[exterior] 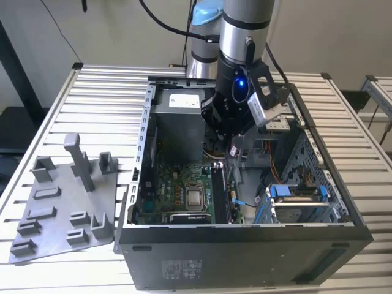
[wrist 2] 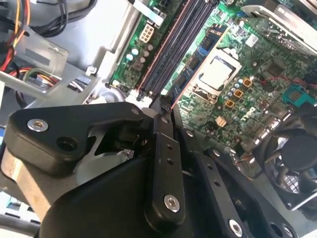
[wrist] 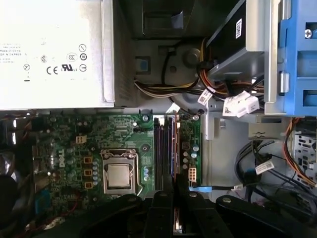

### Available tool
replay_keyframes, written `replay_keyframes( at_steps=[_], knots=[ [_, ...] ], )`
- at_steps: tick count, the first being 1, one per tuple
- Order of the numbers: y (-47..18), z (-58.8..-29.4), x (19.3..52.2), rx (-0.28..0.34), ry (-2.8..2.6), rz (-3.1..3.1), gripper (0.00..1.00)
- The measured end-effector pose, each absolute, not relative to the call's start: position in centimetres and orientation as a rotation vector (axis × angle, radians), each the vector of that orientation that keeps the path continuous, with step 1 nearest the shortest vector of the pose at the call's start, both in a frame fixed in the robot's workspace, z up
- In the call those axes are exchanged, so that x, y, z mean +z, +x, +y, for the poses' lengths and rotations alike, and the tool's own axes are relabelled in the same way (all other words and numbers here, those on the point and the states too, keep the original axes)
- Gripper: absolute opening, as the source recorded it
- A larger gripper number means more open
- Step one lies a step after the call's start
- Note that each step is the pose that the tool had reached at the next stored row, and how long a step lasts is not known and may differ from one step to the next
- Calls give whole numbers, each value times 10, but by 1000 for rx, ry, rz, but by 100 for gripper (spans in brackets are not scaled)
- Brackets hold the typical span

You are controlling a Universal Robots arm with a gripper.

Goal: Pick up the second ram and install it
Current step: 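Insert the second ram into the second slot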

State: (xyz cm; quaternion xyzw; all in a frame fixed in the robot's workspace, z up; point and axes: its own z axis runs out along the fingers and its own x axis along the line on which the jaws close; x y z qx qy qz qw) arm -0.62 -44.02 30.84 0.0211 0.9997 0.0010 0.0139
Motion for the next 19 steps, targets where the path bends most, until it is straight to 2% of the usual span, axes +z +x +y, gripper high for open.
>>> replay_keyframes(
  at_steps=[19],
  knots=[
    [-9,-454,276,3,66,3121,15]
  ],
)
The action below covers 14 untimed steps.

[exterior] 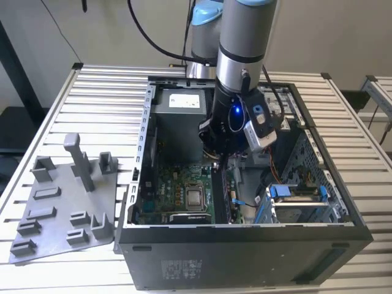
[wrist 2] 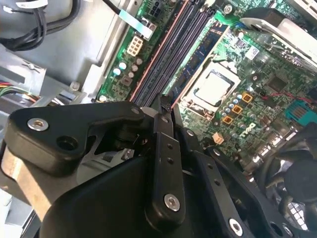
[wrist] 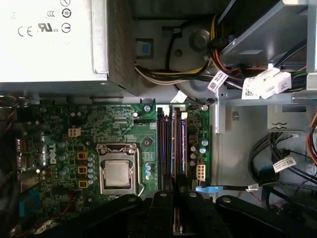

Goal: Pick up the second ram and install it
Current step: 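Insert the second ram into the second slot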

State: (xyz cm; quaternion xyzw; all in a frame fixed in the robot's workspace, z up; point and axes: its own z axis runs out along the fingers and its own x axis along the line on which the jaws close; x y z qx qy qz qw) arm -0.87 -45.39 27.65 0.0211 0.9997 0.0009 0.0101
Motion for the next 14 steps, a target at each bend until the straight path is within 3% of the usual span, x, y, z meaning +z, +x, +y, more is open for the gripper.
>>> replay_keyframes(
  at_steps=[14],
  knots=[
    [-11,-455,254,3,98,3126,15]
  ],
)
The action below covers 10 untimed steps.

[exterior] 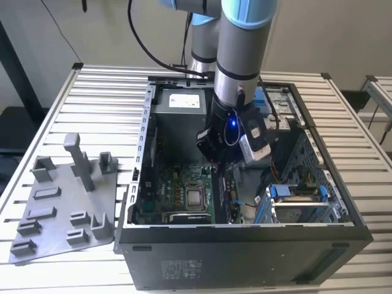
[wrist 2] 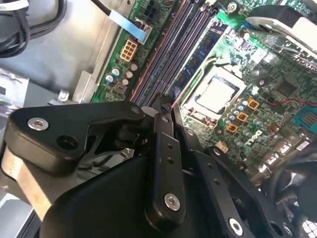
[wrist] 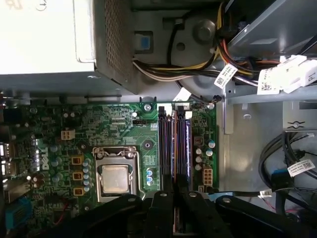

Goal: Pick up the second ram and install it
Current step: 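Insert the second ram into the second slot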

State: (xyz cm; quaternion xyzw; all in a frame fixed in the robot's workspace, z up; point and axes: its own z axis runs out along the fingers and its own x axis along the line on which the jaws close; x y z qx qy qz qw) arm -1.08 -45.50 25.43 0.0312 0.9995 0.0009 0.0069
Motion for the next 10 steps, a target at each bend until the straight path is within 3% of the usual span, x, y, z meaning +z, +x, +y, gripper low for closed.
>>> replay_keyframes(
  at_steps=[10],
  knots=[
    [-12,-455,249,3,106,3130,15]
  ],
)
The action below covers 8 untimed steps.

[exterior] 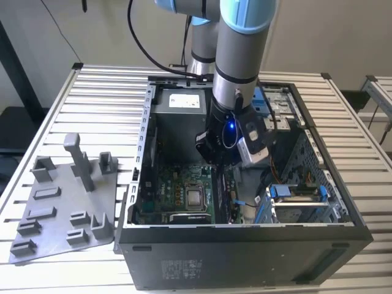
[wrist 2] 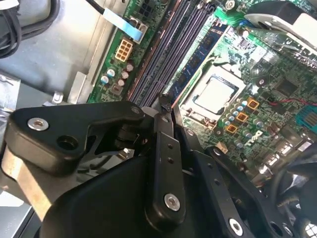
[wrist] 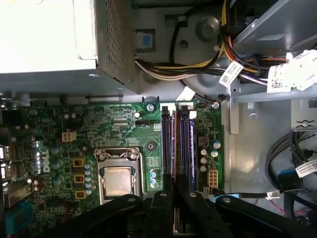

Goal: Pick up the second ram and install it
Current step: 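Insert the second ram into the second slot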

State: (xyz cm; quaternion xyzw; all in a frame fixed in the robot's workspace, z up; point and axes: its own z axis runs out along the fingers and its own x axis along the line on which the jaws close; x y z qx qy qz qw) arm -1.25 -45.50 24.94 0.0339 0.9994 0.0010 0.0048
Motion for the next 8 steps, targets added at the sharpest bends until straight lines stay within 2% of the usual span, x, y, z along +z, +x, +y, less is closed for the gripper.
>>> replay_keyframes(
  at_steps=[8],
  knots=[
    [-13,-459,237,14,120,3130,15]
  ],
)
